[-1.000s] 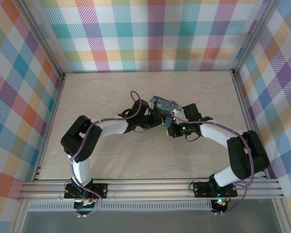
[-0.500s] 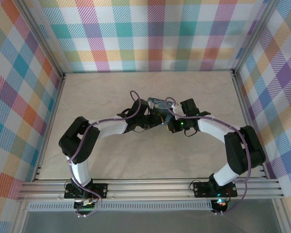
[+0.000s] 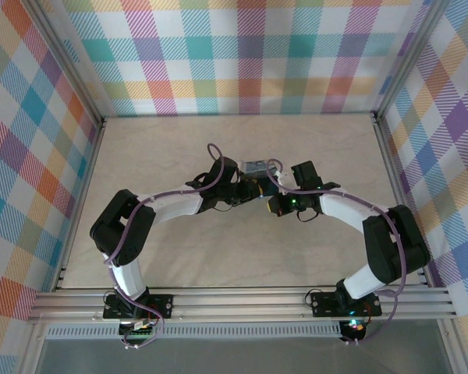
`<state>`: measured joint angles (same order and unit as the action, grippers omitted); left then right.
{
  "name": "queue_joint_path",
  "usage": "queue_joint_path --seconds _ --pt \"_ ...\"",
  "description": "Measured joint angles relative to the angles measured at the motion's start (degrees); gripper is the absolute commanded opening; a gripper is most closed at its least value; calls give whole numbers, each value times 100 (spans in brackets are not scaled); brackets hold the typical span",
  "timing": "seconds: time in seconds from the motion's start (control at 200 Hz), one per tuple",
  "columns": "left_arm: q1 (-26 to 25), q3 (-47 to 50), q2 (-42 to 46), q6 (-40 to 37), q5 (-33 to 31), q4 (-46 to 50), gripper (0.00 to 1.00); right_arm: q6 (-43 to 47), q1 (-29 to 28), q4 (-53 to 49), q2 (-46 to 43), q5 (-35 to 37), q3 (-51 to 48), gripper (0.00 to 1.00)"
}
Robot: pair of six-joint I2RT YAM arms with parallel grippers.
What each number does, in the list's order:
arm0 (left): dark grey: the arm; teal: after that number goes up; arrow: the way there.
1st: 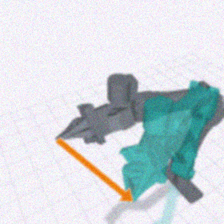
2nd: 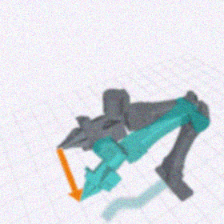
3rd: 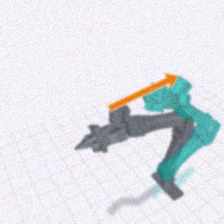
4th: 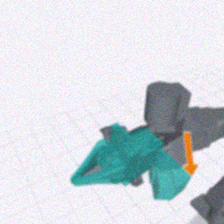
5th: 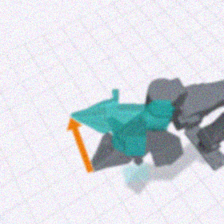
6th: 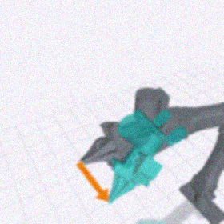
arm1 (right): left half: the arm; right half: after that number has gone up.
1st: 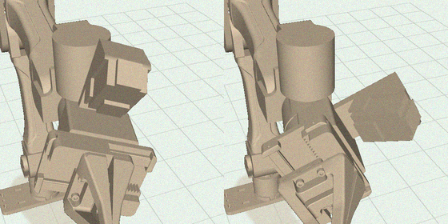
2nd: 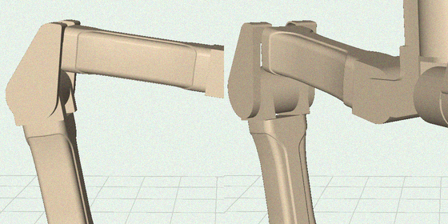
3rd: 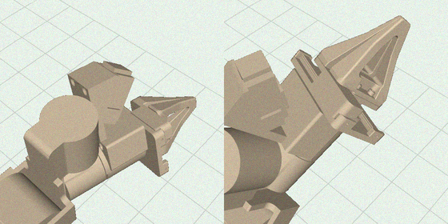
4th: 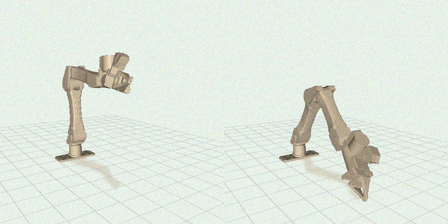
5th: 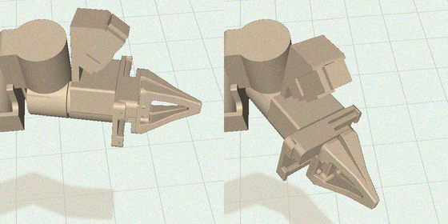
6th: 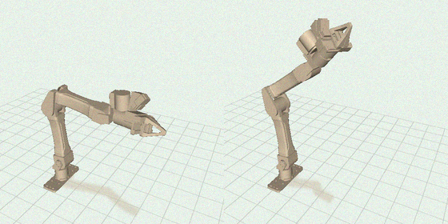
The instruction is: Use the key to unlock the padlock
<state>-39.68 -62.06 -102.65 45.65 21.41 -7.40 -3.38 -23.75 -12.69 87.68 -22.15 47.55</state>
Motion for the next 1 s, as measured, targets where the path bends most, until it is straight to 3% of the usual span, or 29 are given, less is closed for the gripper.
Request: queue_joint_path --seconds 1.0 --pt "0 0 0 -22 -4 146 14 90 -107 17 0 -146 166 0"
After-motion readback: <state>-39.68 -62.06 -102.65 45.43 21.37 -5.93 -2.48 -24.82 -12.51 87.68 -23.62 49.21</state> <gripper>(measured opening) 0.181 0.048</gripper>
